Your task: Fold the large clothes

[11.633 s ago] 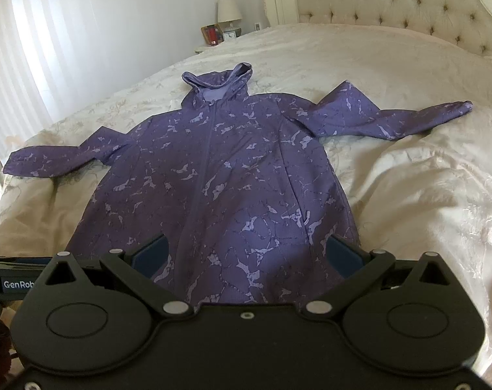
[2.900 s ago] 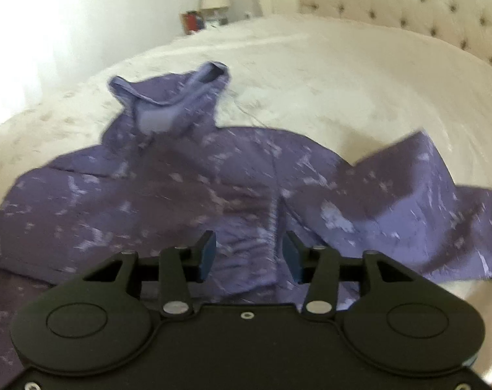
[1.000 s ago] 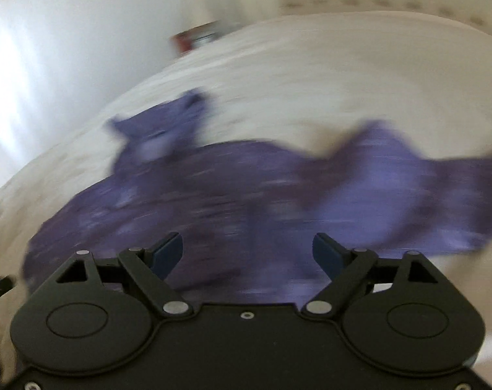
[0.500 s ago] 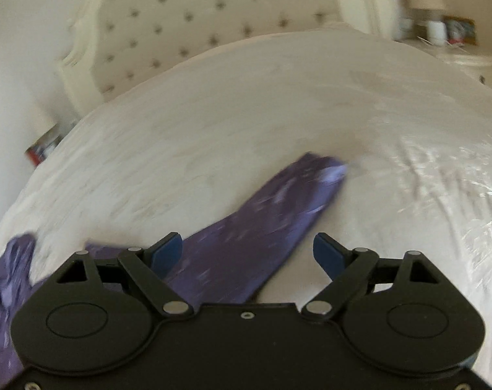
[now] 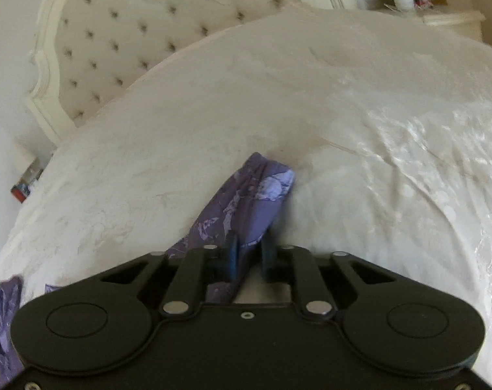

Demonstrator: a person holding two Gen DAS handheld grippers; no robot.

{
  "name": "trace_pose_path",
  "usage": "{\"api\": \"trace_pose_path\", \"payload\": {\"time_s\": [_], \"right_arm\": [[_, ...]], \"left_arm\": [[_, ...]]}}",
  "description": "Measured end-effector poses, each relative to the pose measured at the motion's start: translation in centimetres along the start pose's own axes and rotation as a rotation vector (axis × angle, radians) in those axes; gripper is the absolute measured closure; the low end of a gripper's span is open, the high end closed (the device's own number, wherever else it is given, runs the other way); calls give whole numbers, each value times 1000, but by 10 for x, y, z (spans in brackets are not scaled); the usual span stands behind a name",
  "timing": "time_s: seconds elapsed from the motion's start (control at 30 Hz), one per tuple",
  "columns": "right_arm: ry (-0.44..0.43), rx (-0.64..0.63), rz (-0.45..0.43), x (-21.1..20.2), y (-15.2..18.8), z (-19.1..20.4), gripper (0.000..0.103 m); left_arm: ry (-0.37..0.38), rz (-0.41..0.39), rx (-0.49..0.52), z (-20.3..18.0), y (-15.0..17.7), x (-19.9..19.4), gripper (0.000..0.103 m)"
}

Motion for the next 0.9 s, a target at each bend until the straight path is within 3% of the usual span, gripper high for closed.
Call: {"api": "trace_pose_path", "payload": {"time_s": [0.13, 0.23, 0.47, 0.63, 0.73, 0.9], "right_arm": [[-35, -17, -23, -12, -5, 12, 86], [-89, -80, -57, -28, -15, 42, 87], [-311, -312, -137, -87, -20, 178, 87], [-535, -428, -133, -128, 19, 290, 87], [-665, -498, -109, -147, 61, 350, 87], [-807, -607, -31, -158, 140, 424, 87]], "left_arm": [[-4, -1, -5, 7, 0, -3, 13], [2, -9, -15, 11, -2, -7, 13], [22, -35, -53, 23, -7, -20, 13], [21, -51, -90, 41, -10, -31, 13], [14, -65, -111, 55, -13, -38, 13], [-2, -81, -159, 85, -13, -49, 13]]}}
Point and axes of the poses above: each gripper's, at about its wrist camera, not at the fingertips, and x roughly the way its jaws point, z to its left, y to its underside, the point moved 10 cm from there along x, roughly the way its jaws point, and after that the axes turned 5 degrees about -x, right-handed, at the moved point
